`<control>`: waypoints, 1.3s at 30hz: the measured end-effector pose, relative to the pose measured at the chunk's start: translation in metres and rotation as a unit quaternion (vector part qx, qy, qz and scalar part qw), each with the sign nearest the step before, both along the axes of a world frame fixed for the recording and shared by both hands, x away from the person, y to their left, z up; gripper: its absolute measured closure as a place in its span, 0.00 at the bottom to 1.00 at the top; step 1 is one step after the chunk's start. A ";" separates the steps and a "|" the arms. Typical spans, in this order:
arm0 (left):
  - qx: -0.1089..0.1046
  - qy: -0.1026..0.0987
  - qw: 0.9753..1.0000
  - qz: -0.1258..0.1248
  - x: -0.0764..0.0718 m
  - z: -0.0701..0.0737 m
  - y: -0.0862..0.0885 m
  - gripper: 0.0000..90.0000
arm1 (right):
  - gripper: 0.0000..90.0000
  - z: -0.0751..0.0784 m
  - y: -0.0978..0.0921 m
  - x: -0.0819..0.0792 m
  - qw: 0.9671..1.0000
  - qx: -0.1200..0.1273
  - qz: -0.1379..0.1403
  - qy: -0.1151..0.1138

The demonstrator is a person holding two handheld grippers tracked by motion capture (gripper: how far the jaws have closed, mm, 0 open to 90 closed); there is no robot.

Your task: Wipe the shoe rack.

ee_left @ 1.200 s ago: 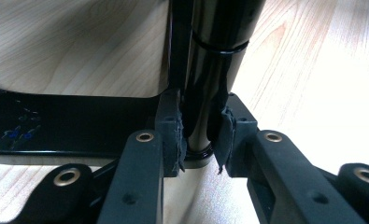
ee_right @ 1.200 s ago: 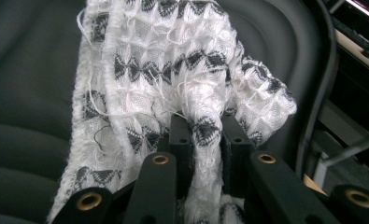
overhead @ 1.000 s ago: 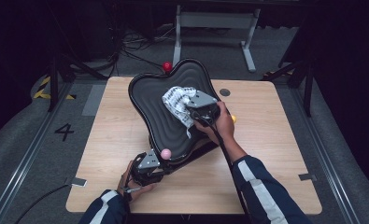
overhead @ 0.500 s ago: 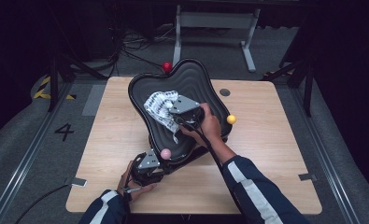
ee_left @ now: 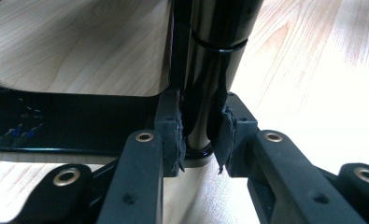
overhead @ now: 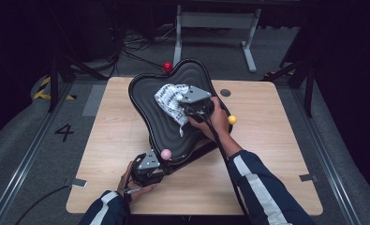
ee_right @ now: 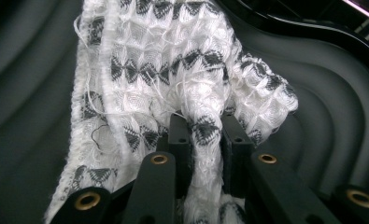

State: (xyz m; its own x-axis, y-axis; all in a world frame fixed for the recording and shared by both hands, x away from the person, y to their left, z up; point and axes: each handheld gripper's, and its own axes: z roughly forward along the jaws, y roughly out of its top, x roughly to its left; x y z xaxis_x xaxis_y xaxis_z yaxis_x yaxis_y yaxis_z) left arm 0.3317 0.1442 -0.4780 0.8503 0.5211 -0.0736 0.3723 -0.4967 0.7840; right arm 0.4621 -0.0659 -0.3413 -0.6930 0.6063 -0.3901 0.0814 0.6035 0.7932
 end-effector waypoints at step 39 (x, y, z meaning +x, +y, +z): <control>-0.009 0.010 1.000 -0.003 0.002 0.000 0.001 0.80 | 0.87 0.009 0.002 0.015 0.999 -0.020 -0.035 -0.012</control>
State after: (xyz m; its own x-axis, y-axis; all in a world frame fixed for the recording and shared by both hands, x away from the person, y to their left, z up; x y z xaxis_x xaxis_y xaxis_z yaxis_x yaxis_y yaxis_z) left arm 0.3340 0.1456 -0.4783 0.8521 0.5138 -0.0990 0.3841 -0.4857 0.7852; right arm 0.4766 -0.0644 -0.3321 -0.6399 0.6366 -0.4304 0.1058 0.6277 0.7712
